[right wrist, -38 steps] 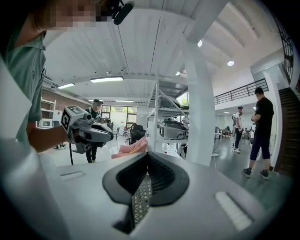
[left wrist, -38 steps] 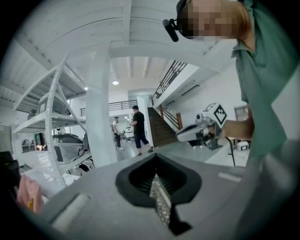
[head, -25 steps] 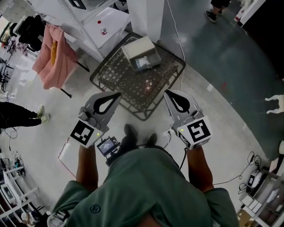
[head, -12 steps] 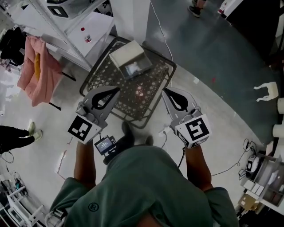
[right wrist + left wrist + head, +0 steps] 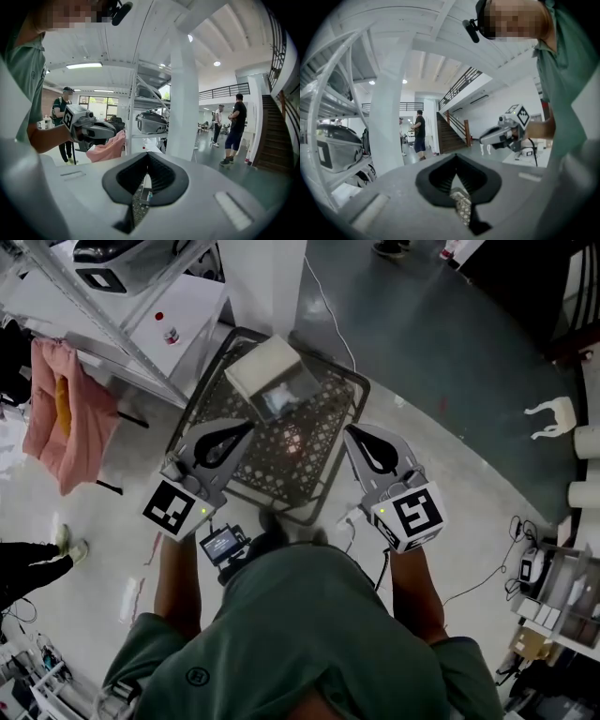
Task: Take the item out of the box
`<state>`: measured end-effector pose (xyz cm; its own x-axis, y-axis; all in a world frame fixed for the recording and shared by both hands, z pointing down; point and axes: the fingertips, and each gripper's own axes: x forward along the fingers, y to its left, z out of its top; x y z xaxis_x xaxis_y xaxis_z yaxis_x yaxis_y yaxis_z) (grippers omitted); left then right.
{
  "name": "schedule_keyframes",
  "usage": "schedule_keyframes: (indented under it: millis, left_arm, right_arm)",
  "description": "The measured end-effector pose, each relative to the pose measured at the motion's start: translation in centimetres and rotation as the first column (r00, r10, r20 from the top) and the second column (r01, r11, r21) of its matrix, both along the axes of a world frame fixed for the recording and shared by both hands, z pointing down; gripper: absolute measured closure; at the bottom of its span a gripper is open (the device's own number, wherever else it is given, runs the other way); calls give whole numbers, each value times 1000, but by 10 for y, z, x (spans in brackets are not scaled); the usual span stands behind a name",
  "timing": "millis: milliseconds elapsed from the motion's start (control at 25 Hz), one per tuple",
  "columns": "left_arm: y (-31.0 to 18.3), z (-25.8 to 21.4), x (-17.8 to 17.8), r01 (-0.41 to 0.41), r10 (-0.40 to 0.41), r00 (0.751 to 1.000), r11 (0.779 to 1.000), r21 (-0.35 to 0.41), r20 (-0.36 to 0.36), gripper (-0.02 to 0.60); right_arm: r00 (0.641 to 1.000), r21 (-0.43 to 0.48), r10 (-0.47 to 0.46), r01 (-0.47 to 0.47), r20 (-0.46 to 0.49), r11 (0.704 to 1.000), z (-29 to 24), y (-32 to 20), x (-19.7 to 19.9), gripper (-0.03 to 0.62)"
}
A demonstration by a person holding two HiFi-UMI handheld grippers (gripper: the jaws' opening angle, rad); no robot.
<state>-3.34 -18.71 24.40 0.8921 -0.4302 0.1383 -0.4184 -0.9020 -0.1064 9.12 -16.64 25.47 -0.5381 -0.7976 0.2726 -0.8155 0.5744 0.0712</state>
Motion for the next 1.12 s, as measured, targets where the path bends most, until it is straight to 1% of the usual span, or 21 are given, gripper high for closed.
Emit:
schedule_keyframes:
  millis: [280,480,680,880,1120]
  left_arm:
    - [-31,5,-22,-29,29,999,999,-17,-38,580]
    - [-38,6,-27,-18,17,998,999,-28,-59,580]
    - [-49,14,-29,19,-21,998,999,-35,-59,580]
    - [-67,22,-28,97,-98,995,994,-51,-32,580]
    - [-85,29,-1,153,-153,988,986,-58,8,580]
  right_arm:
    - [999,-2,29,-29,-23,1000,-3,-29,-25,589]
    - [999,-15,8,-9,-45,1000,-4,-35,-34,589]
    - [999,-27,-26,25,-40,999,4,-52,-32,589]
    - [994,-34,-105,104,-21,994,10,-78,-31,589]
    - [983,-46,-181,181,2,982,24,-115,-8,589]
